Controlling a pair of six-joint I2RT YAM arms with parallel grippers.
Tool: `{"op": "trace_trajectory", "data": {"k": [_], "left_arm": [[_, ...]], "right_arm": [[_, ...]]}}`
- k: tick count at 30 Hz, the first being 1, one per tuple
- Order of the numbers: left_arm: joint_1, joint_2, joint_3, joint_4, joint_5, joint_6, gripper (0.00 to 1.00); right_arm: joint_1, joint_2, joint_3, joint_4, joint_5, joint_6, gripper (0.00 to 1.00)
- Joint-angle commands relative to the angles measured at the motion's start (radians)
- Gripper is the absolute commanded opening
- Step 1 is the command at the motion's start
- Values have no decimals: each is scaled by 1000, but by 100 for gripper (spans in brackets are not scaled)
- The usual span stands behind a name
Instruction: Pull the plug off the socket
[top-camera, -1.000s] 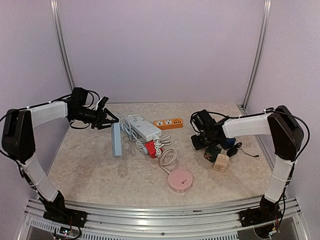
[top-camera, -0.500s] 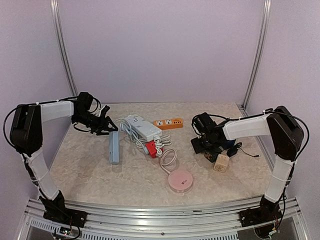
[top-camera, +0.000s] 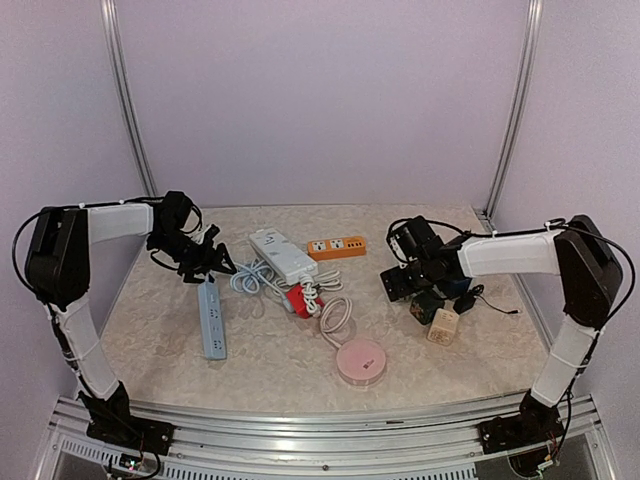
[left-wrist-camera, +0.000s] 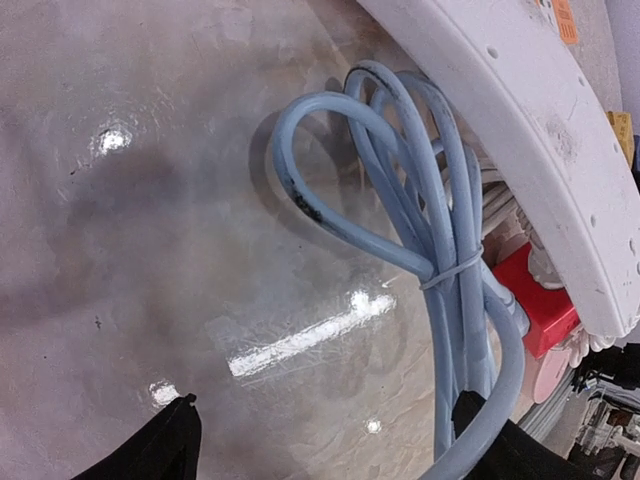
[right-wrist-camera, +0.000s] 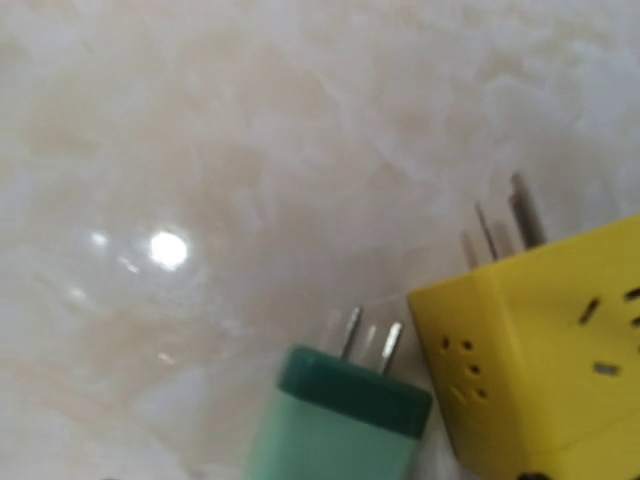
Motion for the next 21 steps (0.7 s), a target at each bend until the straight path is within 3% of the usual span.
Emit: {"op": "trace_trajectory", "data": {"k": [1, 11, 16, 21], "left_arm": [[16, -43, 17, 15, -55, 6, 87], [37, -287, -67, 147, -273, -24, 96], [36, -464, -152, 287, -229, -32, 98], [26, -542, -182, 344, -105, -49, 99]], "right_arm": [[-4, -90, -18, 11, -51, -16, 83], [108, -265, -6, 42, -91, 11, 83], [216, -236, 34, 63, -78, 70, 81], [318, -148, 88, 115, -74, 100, 78]]}}
